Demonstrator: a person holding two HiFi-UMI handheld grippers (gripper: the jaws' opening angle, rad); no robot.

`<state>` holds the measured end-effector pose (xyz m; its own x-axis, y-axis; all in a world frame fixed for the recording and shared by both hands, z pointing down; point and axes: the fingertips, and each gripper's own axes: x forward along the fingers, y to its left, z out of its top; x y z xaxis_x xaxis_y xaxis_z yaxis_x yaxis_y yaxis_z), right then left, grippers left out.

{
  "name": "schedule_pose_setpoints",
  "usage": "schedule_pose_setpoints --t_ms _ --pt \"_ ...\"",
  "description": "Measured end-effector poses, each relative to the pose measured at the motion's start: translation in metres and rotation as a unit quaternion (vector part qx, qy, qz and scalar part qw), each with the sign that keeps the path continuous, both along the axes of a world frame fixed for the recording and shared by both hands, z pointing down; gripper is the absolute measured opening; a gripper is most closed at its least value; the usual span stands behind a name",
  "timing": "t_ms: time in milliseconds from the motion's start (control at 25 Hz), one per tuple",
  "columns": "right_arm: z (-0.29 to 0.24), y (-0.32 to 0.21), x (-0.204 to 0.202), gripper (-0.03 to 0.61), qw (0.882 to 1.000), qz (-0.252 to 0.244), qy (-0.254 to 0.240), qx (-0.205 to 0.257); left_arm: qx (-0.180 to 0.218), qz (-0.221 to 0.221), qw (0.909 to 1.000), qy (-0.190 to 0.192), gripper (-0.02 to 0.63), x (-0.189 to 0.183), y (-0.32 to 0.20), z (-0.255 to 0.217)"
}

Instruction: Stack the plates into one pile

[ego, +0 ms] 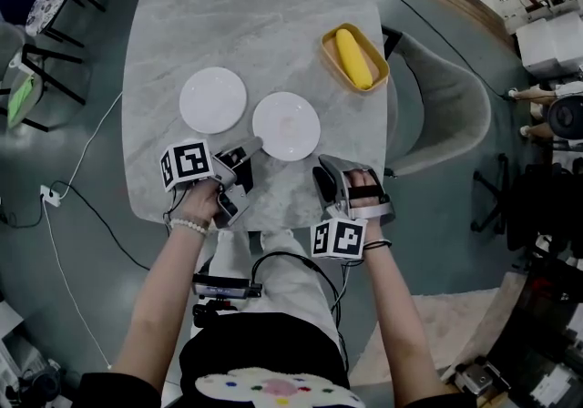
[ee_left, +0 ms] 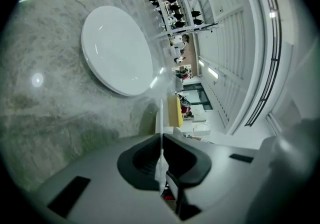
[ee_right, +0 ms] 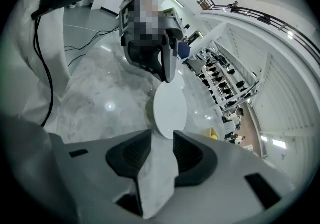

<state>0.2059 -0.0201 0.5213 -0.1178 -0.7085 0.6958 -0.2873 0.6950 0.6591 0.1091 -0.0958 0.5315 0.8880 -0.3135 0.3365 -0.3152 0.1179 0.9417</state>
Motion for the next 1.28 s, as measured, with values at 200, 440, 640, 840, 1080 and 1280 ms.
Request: schedule_pose_setpoints --t_ms 200,440,640,840,1080,1280 --pt "0.017 -0.01 0.0 0.14 0.999 -0.025 0.026 -0.008 -0.005 -0.002 1.0 0.004 0.025 0.001 0.0 -0.002" --pt "0.031 -0.021 -0.003 0.135 0.998 -0.046 0.046 -0.011 -0.007 -0.006 0.9999 0.013 0.025 0.001 0.0 -0.004" --pt "0.035 -0.031 0.0 0.107 0.997 -0.049 0.056 -0.003 -0.01 -0.01 0.9997 0.019 0.025 0.002 -0.001 -0.006" --pt "0.035 -0.038 0.003 0.051 0.996 -0.06 0.072 0.009 -0.011 -0.013 0.9997 0.018 0.025 0.002 -0.002 -0.004" --pt "0.032 -0.04 0.003 0.038 0.992 -0.076 0.103 0.018 -0.002 -0.013 0.9997 0.02 0.023 0.003 -0.007 -0.007" --pt "0.029 -0.041 0.005 0.031 0.989 -0.08 0.123 0.026 0.015 -0.003 0.9996 0.023 0.025 0.007 -0.01 -0.014"
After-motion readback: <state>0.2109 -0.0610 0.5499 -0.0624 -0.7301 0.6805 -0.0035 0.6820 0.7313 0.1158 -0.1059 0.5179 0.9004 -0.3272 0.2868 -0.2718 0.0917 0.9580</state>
